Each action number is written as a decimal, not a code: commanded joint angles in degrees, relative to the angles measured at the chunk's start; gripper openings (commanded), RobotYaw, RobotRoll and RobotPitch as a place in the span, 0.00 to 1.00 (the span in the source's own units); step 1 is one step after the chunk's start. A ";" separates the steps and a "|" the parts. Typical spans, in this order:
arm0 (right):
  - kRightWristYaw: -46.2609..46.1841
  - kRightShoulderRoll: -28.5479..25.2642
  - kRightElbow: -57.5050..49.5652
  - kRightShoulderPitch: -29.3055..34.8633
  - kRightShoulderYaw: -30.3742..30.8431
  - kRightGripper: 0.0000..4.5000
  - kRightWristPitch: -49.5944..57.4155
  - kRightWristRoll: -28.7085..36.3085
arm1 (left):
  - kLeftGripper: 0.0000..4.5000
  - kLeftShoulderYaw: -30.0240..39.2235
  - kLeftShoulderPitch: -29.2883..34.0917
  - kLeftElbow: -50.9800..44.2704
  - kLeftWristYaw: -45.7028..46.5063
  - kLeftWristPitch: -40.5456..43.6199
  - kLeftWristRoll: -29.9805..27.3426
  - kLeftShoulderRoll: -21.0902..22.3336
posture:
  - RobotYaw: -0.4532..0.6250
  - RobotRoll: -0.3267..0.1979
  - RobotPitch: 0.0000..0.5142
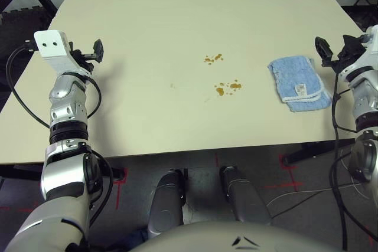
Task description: Wipe the water off the table with a rag.
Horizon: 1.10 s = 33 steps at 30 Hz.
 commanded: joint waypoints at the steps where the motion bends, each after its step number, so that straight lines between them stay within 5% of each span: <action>1: -0.17 0.07 0.67 -0.27 0.10 0.99 -0.57 -0.19 | 1.00 -0.06 0.48 0.83 -0.21 0.04 0.36 0.36 | 0.29 0.62 0.33; 12: -0.38 -0.95 -1.46 1.55 -0.77 0.99 -0.29 0.53 | 1.00 -2.14 -3.05 3.87 -3.35 0.54 0.68 -0.17 | 0.25 0.62 0.34; 20: -0.97 -0.46 -1.69 2.08 -0.36 0.99 -0.10 0.21 | 1.00 -6.55 -2.98 1.47 -21.69 3.93 -0.89 0.91 | 0.27 0.62 0.31; 33: -1.02 -1.65 -0.02 0.41 -0.06 0.99 1.84 -0.11 | 1.00 -14.58 8.20 -25.23 -52.89 22.90 -11.01 4.81 | 0.27 0.62 0.30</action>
